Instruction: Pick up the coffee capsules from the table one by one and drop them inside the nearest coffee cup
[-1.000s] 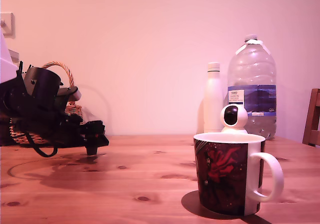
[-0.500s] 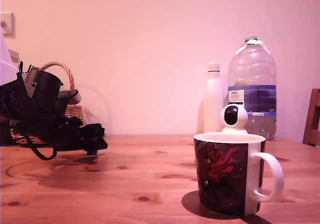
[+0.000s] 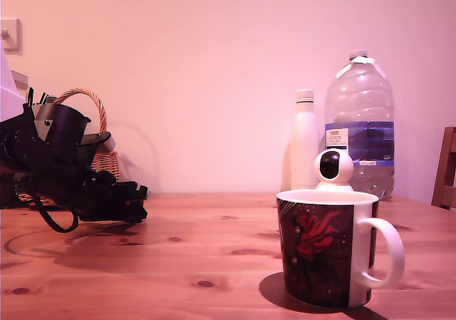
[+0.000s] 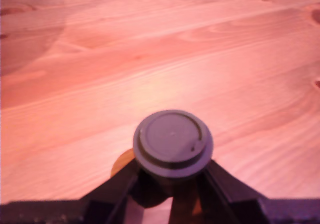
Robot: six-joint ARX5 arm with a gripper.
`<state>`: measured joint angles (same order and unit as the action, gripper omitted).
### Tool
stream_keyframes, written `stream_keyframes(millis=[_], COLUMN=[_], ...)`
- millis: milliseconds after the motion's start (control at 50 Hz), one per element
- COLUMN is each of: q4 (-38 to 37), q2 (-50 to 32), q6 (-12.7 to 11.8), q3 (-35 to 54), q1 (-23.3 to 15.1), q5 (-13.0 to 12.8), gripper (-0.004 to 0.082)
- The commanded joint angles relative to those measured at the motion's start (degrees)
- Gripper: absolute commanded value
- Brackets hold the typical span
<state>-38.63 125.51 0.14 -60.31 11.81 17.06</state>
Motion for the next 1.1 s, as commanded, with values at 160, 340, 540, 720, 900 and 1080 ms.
stream_keyframes(millis=[160,340,540,720,900,1080], q4=[3.39,7.13,7.34,7.41,8.79,11.52], q2=[-4.96,-10.01,-15.8,-21.99,-28.98,-35.58], q6=[-0.09,1.77,2.95,3.34,3.34,3.32], q3=[-0.02,1.42,6.29,12.35,18.67,24.28], q1=[-0.17,0.02,0.74,1.9,3.82,6.71], q5=[2.91,3.1,3.13,3.3,3.15,1.86], gripper=[0.0162,0.0162,0.0162,0.0162,0.0162,0.0162])
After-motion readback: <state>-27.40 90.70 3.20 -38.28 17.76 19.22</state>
